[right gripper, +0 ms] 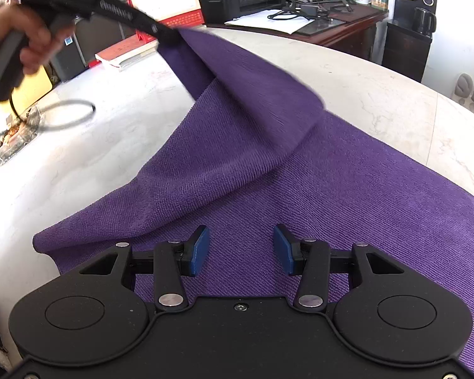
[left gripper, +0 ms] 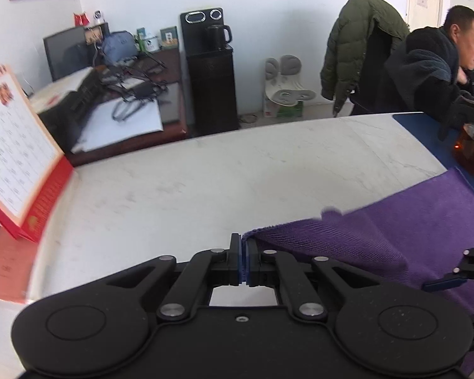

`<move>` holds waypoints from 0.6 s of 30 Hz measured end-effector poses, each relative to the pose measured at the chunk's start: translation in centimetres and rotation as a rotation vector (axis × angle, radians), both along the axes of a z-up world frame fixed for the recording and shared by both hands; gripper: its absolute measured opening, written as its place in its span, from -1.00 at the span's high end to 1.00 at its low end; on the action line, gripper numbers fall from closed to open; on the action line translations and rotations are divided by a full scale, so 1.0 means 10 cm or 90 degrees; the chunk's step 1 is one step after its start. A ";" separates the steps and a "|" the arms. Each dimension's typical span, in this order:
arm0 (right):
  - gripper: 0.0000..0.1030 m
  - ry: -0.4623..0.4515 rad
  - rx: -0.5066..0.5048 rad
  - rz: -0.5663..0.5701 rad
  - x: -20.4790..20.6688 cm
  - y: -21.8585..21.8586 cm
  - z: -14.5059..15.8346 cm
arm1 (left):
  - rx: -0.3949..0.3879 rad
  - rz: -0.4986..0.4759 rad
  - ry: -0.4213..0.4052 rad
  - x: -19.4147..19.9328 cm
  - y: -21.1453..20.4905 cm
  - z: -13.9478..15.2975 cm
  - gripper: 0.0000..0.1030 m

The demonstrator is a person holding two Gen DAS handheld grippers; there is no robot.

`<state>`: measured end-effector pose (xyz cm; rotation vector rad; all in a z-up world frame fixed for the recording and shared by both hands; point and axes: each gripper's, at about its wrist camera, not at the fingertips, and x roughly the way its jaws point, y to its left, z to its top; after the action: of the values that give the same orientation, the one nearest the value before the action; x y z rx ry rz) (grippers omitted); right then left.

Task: Fold towel
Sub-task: 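Grasp the folded corner with the left gripper and lift it back open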

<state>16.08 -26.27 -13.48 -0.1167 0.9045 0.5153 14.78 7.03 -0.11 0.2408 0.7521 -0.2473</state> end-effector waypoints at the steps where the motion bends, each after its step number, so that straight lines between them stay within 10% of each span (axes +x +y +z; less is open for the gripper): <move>1: 0.13 0.000 0.000 0.000 0.00 0.00 0.00 | 0.009 -0.001 -0.005 0.01 0.02 0.04 0.96; 18: 0.13 0.000 -0.011 0.005 0.00 0.02 0.01 | 0.227 0.013 0.022 0.44 0.45 -0.16 0.95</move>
<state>16.06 -26.10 -13.36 -0.1351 0.9089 0.5148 19.23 11.49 -1.67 0.5671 0.8308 -0.0968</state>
